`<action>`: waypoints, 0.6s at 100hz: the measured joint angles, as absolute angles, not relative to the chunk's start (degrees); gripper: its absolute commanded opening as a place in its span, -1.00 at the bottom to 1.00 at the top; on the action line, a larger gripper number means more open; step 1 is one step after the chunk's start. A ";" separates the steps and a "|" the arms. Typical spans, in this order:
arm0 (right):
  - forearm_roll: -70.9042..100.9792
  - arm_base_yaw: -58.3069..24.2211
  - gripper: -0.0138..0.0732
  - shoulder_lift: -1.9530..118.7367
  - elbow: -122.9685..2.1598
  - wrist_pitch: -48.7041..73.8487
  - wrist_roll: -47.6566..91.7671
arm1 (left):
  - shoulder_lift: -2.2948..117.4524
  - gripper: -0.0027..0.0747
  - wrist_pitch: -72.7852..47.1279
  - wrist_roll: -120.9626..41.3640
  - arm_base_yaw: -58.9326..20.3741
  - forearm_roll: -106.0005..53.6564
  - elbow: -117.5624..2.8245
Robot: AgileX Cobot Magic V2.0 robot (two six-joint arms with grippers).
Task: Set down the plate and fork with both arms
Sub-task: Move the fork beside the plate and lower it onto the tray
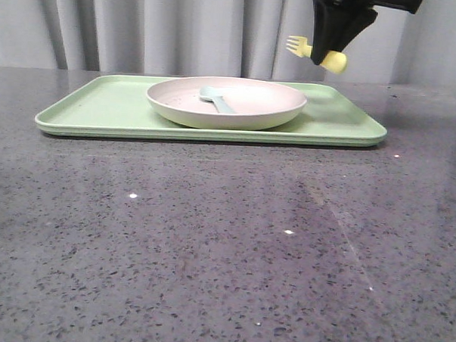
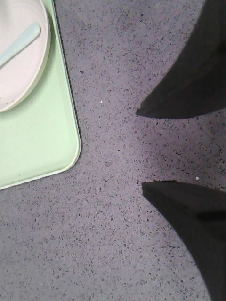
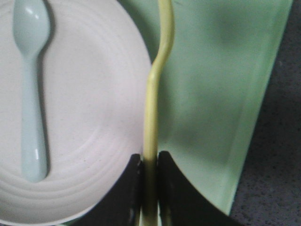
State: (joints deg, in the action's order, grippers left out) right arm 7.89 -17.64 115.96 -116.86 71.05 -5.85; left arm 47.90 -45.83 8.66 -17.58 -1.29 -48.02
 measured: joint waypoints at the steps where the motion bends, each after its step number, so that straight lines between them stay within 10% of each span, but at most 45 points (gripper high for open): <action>1: 7.89 -17.54 -0.65 115.96 -116.86 71.16 -5.85 | 47.90 -0.12 -45.83 8.66 -17.58 -1.29 -48.02; 60: 12.74 -12.64 -0.65 116.58 -112.93 71.30 -5.16 | 47.90 -0.12 -45.83 8.66 -17.58 -1.29 -48.02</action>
